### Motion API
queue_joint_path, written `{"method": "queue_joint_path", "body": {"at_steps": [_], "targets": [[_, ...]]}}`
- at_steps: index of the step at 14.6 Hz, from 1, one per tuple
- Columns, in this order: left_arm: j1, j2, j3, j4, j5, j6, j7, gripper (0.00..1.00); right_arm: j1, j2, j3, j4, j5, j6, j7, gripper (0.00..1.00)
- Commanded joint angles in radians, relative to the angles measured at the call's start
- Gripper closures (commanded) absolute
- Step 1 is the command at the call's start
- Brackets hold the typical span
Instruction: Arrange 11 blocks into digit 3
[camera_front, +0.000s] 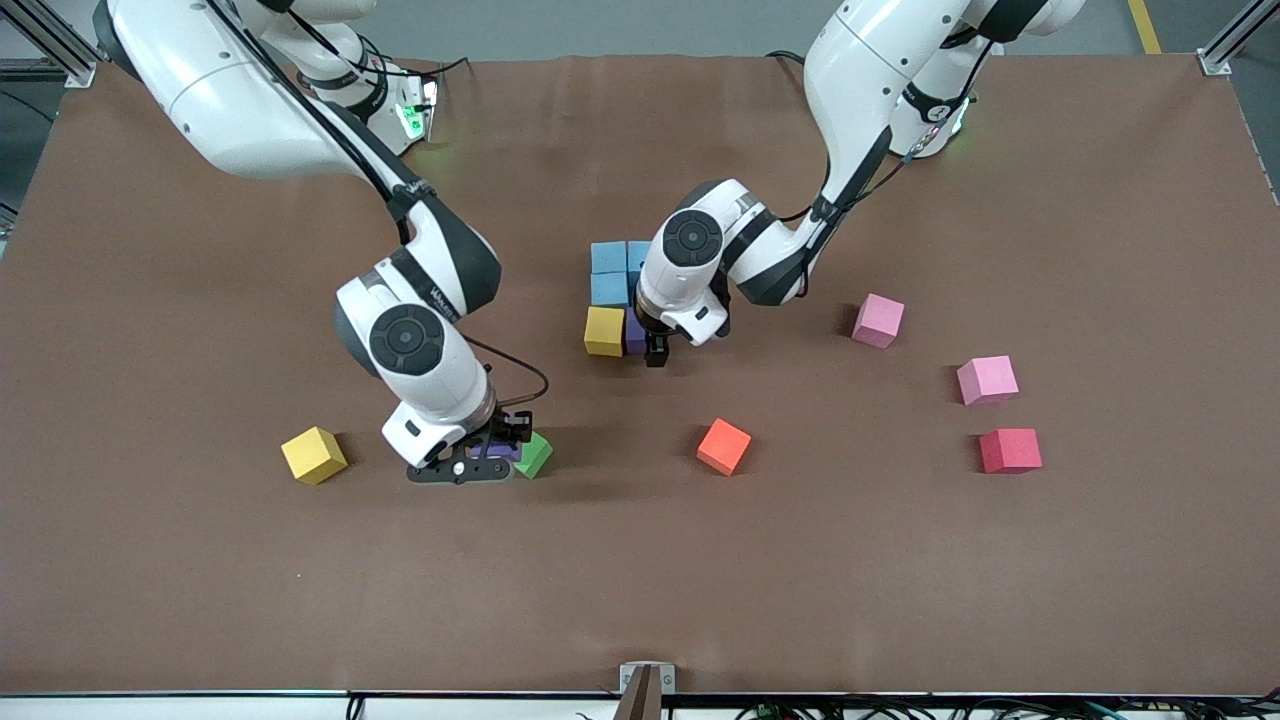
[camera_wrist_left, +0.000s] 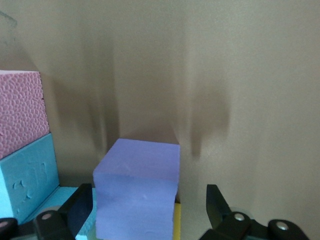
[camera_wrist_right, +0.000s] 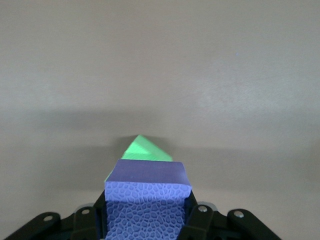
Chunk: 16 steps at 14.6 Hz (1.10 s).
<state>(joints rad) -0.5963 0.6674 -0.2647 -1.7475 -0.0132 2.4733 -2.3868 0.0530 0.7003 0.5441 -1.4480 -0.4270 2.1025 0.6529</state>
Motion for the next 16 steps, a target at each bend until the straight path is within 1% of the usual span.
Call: {"method": "queue_joint_path", "body": {"at_steps": [1, 2, 6, 8, 10, 12, 15, 16], "targets": [[0.001, -0.035, -0.001, 0.002, 0.021, -0.023, -0.020, 0.00, -0.004, -0.028, 0.042, -0.022, -0.006, -0.025, 0.072, 1.00], [0.003, -0.044, -0.001, 0.005, 0.021, -0.051, -0.020, 0.00, 0.013, -0.027, 0.054, -0.023, -0.007, -0.024, 0.102, 1.00], [0.030, -0.121, -0.008, 0.002, 0.009, -0.132, -0.014, 0.00, 0.118, -0.007, 0.048, -0.049, -0.016, -0.001, 0.125, 1.00], [0.044, -0.152, -0.008, 0.003, 0.010, -0.177, 0.001, 0.00, 0.142, 0.022, 0.045, -0.071, -0.016, 0.042, 0.131, 1.00], [0.075, -0.178, -0.008, 0.005, 0.012, -0.221, 0.079, 0.00, 0.146, 0.033, 0.033, -0.107, -0.019, 0.097, 0.131, 1.00], [0.105, -0.184, -0.008, 0.017, 0.012, -0.238, 0.161, 0.00, 0.162, 0.041, 0.016, -0.117, -0.019, 0.111, 0.131, 1.00], [0.159, -0.167, -0.004, 0.072, 0.015, -0.247, 0.324, 0.00, 0.211, 0.044, -0.033, -0.124, -0.019, 0.122, 0.143, 1.00], [0.185, -0.146, -0.004, 0.092, 0.015, -0.249, 0.401, 0.00, 0.226, 0.044, -0.050, -0.129, -0.019, 0.137, 0.165, 1.00]]}}
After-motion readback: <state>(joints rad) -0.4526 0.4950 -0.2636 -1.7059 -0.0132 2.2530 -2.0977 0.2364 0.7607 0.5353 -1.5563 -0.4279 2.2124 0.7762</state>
